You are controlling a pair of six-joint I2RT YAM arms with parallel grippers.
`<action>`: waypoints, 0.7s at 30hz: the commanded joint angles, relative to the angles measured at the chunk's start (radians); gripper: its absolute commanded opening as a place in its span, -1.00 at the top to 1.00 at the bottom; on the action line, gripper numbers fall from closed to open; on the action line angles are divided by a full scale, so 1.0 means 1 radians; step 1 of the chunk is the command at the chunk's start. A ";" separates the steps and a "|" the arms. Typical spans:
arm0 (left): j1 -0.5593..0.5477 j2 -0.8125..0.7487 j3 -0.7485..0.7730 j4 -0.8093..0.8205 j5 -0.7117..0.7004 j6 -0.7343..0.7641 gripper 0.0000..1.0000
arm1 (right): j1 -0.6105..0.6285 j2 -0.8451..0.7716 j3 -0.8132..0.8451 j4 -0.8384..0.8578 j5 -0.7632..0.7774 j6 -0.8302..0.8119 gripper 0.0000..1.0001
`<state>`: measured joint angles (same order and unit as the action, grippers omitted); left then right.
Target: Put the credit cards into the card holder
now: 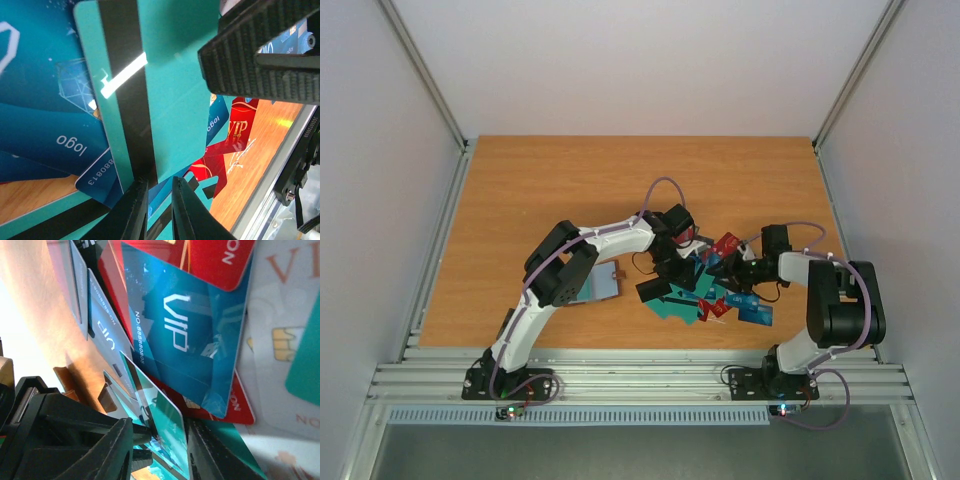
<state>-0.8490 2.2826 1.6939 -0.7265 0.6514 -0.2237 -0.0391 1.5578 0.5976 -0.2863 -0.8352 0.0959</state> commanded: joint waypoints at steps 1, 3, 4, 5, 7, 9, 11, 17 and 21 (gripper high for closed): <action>-0.012 0.093 -0.043 -0.042 -0.081 0.031 0.66 | 0.010 0.042 -0.001 0.062 -0.035 0.030 0.43; -0.012 0.096 -0.042 -0.047 -0.081 0.036 0.66 | 0.010 0.059 0.002 0.091 -0.042 0.054 0.53; -0.012 0.098 -0.041 -0.048 -0.081 0.036 0.66 | 0.010 0.068 0.004 0.102 -0.045 0.063 0.57; -0.012 0.098 -0.040 -0.050 -0.080 0.039 0.66 | 0.010 0.079 0.007 0.109 -0.047 0.066 0.60; -0.012 0.100 -0.040 -0.049 -0.079 0.040 0.66 | 0.010 0.093 0.014 0.105 -0.044 0.060 0.65; -0.012 0.101 -0.040 -0.050 -0.077 0.042 0.66 | 0.010 0.104 0.015 0.111 -0.048 0.055 0.69; -0.012 0.102 -0.041 -0.049 -0.073 0.044 0.66 | 0.010 0.114 0.005 0.137 -0.071 0.056 0.70; -0.012 0.110 -0.044 -0.044 -0.059 0.053 0.66 | 0.016 0.134 -0.003 0.181 -0.130 0.055 0.78; -0.012 0.109 -0.041 -0.045 -0.052 0.060 0.66 | 0.028 0.142 0.003 0.180 -0.141 0.048 0.91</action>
<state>-0.8417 2.2906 1.6939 -0.7277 0.6827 -0.1932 -0.0372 1.6829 0.6048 -0.1116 -0.9268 0.1528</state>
